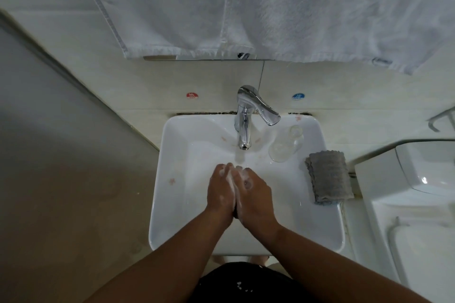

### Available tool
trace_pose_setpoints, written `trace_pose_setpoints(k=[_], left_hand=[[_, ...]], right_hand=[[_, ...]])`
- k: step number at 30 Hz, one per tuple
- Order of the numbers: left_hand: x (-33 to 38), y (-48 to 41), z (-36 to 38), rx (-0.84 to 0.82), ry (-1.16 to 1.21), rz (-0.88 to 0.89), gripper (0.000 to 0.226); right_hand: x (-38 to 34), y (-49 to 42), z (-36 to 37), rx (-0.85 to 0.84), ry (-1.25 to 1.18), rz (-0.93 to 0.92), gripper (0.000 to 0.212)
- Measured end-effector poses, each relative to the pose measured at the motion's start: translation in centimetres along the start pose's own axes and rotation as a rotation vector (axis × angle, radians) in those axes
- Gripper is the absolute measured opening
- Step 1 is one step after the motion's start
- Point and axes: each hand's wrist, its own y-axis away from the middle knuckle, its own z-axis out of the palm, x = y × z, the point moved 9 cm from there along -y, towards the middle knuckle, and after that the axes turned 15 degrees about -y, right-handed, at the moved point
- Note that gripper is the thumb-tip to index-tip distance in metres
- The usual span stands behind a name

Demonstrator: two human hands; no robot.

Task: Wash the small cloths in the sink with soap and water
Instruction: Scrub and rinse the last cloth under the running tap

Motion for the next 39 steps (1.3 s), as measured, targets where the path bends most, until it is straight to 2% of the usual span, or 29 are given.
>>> trace_pose_setpoints(k=[3, 5, 7, 9, 11, 12, 13, 15, 19, 20, 23, 25, 27, 31, 33, 34, 36, 39], left_hand=[[-0.5, 2.0, 1.6, -0.144, 0.120, -0.074, 0.031], [-0.1, 2.4, 2.2, -0.177, 0.023, 0.009, 0.030], [0.5, 1.5, 0.8, -0.040, -0.005, 0.052, 0.030], [0.2, 0.1, -0.9, 0.091, 0.034, 0.004, 0.029], [0.0, 0.1, -1.0, 0.093, 0.022, -0.003, 0.028], [0.0, 0.7, -0.5, 0.056, -0.001, 0.008, 0.030], [0.1, 1.6, 0.4, -0.001, -0.037, 0.027, 0.034], [0.4, 2.9, 1.7, -0.089, -0.094, 0.098, 0.038], [0.2, 0.5, -0.9, 0.090, -0.014, 0.048, 0.034], [0.4, 0.1, -1.4, 0.115, -0.015, 0.050, 0.030], [0.3, 1.0, 0.4, -0.016, 0.037, 0.056, 0.035], [-0.1, 2.0, 1.9, -0.106, -0.034, 0.063, 0.046], [-0.5, 1.4, 1.9, -0.076, -0.052, 0.102, 0.047], [-0.3, -1.0, -1.4, 0.140, -0.100, 0.096, 0.024], [0.1, -0.2, -0.4, 0.067, 0.029, 0.102, 0.024], [-0.2, 0.5, 0.5, 0.012, 0.039, 0.077, 0.031], [-0.8, 1.7, 1.7, -0.061, -0.056, 0.081, 0.041], [-0.8, 0.9, 1.0, -0.021, -0.091, 0.107, 0.034]], right_hand=[[0.5, -2.9, -2.0, 0.092, 0.047, 0.021, 0.043], [0.9, -3.9, -3.0, 0.124, 0.084, 0.064, 0.046], [0.8, -2.9, -2.2, 0.081, 0.105, 0.047, 0.042], [0.7, -1.0, 0.1, -0.043, 0.194, -0.041, 0.031], [0.2, 0.0, 0.9, -0.047, 0.306, -0.178, 0.018], [0.5, -0.7, 0.1, 0.012, 0.305, -0.147, 0.018], [1.4, -1.9, -1.2, 0.076, 0.213, -0.054, 0.026], [2.3, -3.1, -2.5, 0.102, 0.013, 0.079, 0.040], [0.4, 0.2, 0.4, -0.119, 0.091, 0.009, 0.038], [0.1, 0.7, 0.7, -0.125, 0.075, -0.006, 0.037], [0.4, -1.3, -1.1, 0.060, 0.052, -0.008, 0.041], [1.0, -3.2, -2.7, 0.133, -0.017, 0.052, 0.045], [1.3, -3.1, -2.6, 0.112, -0.027, 0.063, 0.045], [0.2, 0.0, 0.9, -0.058, 0.181, -0.067, 0.035], [0.7, -1.0, -0.2, 0.037, 0.074, -0.012, 0.042], [1.2, -2.0, -1.1, 0.089, 0.042, 0.031, 0.044], [1.8, -3.4, -2.4, 0.115, 0.038, 0.080, 0.047], [1.9, -1.9, -1.9, 0.091, 0.030, 0.098, 0.046]])
